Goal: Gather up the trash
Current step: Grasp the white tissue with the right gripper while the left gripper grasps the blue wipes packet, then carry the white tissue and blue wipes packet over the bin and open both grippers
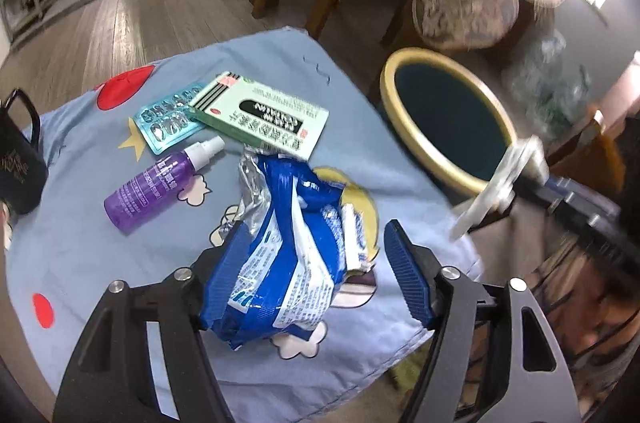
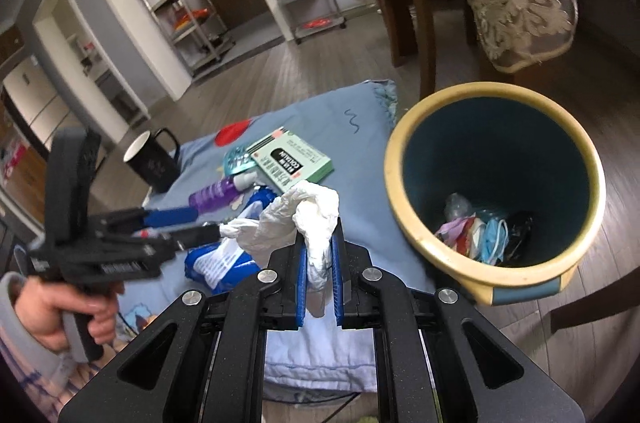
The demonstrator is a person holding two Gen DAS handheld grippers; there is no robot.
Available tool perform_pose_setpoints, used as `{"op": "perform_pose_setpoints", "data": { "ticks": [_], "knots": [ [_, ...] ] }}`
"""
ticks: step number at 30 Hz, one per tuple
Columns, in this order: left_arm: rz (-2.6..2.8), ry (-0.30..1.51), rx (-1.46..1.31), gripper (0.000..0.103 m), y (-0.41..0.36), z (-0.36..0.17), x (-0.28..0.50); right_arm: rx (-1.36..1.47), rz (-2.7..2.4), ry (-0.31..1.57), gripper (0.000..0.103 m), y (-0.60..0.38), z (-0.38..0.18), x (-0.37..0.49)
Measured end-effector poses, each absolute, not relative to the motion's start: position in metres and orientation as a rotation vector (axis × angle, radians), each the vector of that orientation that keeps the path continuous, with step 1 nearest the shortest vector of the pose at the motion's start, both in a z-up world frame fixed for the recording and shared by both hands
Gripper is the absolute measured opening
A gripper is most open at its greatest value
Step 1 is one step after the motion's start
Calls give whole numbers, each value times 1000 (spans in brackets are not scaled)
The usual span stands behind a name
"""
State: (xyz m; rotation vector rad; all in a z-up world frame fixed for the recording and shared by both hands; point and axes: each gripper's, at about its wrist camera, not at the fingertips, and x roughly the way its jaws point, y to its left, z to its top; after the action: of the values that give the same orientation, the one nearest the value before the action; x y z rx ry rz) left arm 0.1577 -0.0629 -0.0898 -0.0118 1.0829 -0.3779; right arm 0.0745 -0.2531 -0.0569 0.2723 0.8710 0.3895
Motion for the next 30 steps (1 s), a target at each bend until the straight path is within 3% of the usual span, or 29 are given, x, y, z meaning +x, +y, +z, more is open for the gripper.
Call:
{"op": "perform_pose_setpoints", "data": {
  "ticks": [3,11,13,17,22,30],
  "knots": [
    [-371,1114,62,55,-73,-101,157,275,384,876,12,-257,-59,73],
    [-337,1143,168,49,-85,-114,155,284,376,888,12,-258,-63,73],
    [-314,1160,204,35,-85,-121,157,285,376,889,12,-258,-63,73],
    [-299,1167,192,26,-79,-125,158,290,372,888,12,-260,-64,74],
    [-272,1150,189,7,-71,-118,157,298,366,890,12,-262,-66,75],
    [-215,1087,20,3,-28,-89,158,308,363,886,12,-262,-66,77]
  ]
}}
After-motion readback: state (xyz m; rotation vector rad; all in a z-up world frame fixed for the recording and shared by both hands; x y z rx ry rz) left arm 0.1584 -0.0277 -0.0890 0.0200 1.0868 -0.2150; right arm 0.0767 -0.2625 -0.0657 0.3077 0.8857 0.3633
